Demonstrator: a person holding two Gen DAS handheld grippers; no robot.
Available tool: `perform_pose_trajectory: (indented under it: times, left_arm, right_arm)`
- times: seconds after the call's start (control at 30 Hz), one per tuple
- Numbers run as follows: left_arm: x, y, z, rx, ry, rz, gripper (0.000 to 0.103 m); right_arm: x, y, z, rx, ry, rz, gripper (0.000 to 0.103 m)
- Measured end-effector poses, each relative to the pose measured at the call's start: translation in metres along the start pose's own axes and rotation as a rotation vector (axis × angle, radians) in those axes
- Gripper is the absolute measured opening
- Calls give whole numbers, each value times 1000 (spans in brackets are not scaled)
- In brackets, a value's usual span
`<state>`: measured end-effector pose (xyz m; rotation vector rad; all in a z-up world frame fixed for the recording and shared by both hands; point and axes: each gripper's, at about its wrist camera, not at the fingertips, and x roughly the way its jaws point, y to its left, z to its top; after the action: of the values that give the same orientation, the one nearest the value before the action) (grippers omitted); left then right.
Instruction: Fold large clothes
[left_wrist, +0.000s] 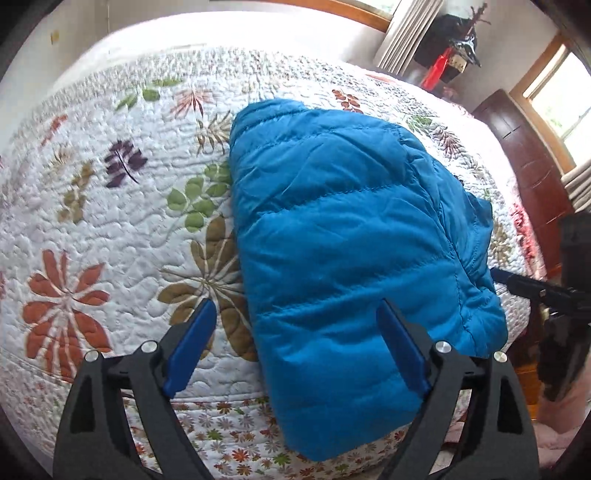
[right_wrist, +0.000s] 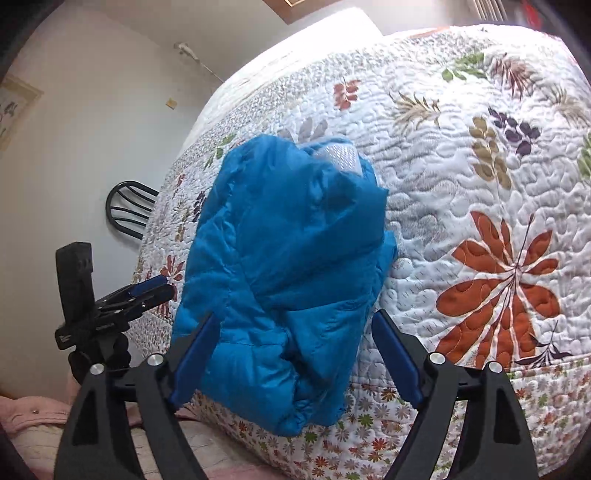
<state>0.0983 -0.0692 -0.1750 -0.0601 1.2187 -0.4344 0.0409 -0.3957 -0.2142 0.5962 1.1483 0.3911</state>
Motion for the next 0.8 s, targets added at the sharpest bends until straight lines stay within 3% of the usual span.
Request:
perform_pose_trajectory:
  times: [0.13, 0.33, 0.67, 0.8]
  left_arm:
    - [20, 22, 5, -84, 58, -145, 89]
    - [58, 48, 8, -192, 139, -383, 91]
    - [93, 51, 14, -185, 151, -560, 100]
    - [108, 43, 14, -189, 159, -624, 101]
  right_arm:
    - [20, -20, 1, 52, 41, 97, 89]
    - [40, -40, 4, 96, 68, 166, 92]
    - [78, -54, 3, 132, 103, 303, 99]
    - [90, -47, 3, 124, 109, 341, 97]
